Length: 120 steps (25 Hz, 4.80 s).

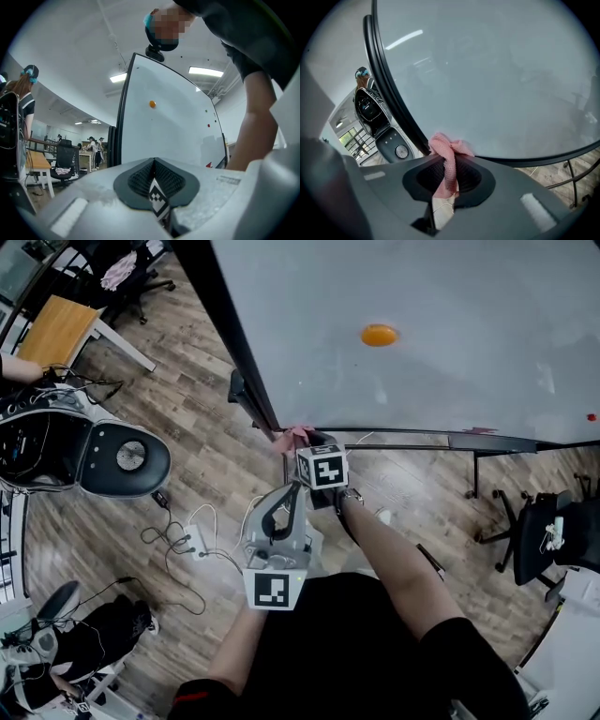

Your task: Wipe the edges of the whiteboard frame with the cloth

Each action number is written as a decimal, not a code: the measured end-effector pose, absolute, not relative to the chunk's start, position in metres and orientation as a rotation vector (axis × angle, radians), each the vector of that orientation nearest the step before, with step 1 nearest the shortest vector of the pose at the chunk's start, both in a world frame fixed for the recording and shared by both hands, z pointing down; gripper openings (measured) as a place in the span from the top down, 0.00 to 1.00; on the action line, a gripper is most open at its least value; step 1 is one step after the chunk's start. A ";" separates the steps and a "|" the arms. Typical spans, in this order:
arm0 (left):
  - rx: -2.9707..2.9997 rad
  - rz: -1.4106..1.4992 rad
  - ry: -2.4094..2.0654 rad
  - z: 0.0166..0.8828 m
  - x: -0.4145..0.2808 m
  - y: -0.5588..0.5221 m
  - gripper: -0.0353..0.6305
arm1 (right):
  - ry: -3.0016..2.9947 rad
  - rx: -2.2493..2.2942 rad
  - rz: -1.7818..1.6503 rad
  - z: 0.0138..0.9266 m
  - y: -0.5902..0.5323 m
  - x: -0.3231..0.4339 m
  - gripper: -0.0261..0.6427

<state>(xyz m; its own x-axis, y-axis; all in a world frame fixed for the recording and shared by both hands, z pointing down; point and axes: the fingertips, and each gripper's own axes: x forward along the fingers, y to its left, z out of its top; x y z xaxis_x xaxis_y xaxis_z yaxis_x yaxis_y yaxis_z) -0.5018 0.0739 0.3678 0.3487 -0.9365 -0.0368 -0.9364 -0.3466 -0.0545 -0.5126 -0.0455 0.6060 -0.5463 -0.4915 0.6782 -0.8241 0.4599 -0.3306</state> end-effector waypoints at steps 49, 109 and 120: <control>-2.493 -0.068 1.815 0.377 -0.400 0.059 0.95 | -2.245 0.993 0.900 0.606 -0.051 -0.416 0.88; -2.517 -0.091 1.763 0.377 -0.241 0.037 0.95 | -2.217 0.988 0.932 0.605 -0.070 -0.245 0.88; -2.513 -0.112 1.770 0.378 -0.216 0.041 0.95 | -2.227 0.992 0.924 0.607 -0.074 -0.214 0.88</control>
